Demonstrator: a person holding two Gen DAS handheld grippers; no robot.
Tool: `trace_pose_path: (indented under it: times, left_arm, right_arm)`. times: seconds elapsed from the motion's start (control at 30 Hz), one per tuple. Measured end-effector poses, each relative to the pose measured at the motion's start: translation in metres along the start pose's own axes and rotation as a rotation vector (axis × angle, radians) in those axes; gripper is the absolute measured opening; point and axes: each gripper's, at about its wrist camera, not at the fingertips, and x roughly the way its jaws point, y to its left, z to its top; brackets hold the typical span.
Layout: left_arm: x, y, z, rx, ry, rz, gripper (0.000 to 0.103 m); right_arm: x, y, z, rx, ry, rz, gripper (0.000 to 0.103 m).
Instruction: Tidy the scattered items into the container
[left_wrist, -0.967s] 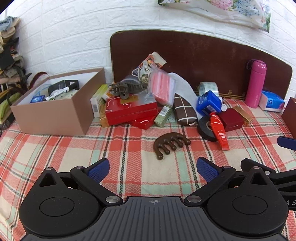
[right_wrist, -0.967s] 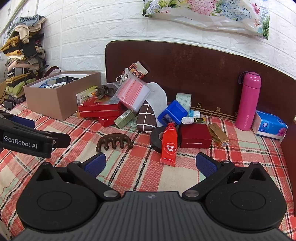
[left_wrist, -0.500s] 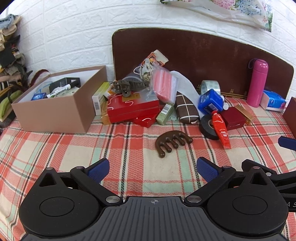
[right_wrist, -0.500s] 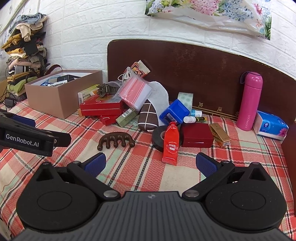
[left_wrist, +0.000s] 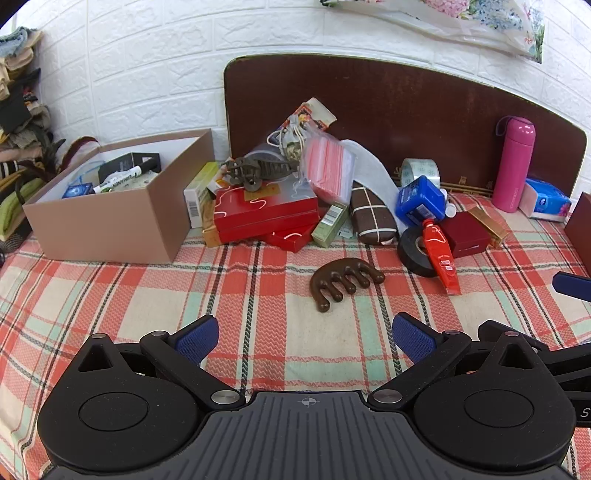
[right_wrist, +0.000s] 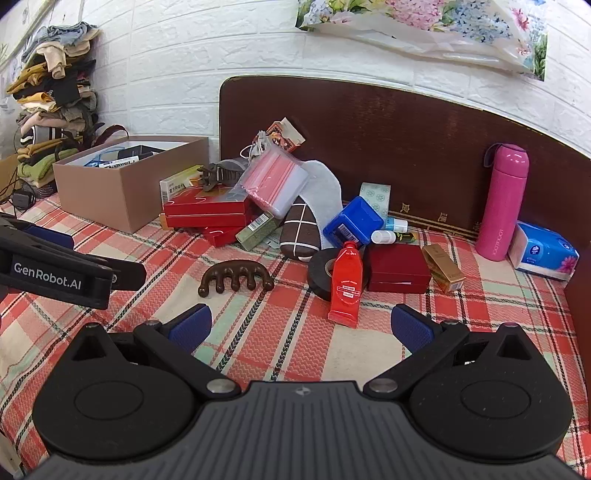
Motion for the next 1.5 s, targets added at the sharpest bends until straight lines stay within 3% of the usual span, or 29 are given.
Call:
trace_pose_path:
  times: [0.9, 1.5]
  left_arm:
    - [0.007, -0.001, 0.0, 0.01, 0.009, 0.0, 0.103]
    - [0.045, -0.003, 0.005, 0.017, 0.069, -0.006, 0.103]
  right_arm:
    - [0.008, -0.007, 0.002, 0.028, 0.027, 0.009, 0.103]
    - [0.038, -0.021, -0.003, 0.074, 0.082, 0.038, 0.103]
